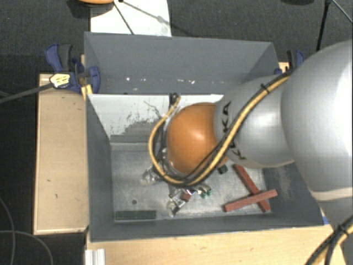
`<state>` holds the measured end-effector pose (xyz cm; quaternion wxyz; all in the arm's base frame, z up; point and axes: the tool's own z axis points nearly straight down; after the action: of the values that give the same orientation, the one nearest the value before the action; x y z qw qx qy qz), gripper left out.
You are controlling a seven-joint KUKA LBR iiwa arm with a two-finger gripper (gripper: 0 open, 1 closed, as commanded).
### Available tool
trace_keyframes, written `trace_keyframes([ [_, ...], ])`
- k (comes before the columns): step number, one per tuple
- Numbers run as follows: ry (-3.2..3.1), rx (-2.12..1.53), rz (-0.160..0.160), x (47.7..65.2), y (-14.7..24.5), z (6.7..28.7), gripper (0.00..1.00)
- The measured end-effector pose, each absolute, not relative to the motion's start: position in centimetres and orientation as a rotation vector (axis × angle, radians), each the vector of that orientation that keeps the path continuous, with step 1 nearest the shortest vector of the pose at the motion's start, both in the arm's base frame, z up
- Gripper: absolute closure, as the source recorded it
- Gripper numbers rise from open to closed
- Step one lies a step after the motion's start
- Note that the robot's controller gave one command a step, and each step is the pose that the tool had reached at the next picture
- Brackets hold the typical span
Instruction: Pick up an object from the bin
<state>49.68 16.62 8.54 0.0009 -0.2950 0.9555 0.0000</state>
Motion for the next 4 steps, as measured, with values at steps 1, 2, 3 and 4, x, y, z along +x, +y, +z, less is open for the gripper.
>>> trace_keyframes([
  [1,2.969,-1.054,0.005,49.2,14.4,11.8,0.0],
  [2,2.94,-1.088,0.0,50.1,8.5,12.4,0.0],
  [3,2.823,-1.391,0.003,50.2,6.8,16.5,0.0],
  [4,2.623,-1.723,-0.002,51.9,8.6,7.4,1.0],
])
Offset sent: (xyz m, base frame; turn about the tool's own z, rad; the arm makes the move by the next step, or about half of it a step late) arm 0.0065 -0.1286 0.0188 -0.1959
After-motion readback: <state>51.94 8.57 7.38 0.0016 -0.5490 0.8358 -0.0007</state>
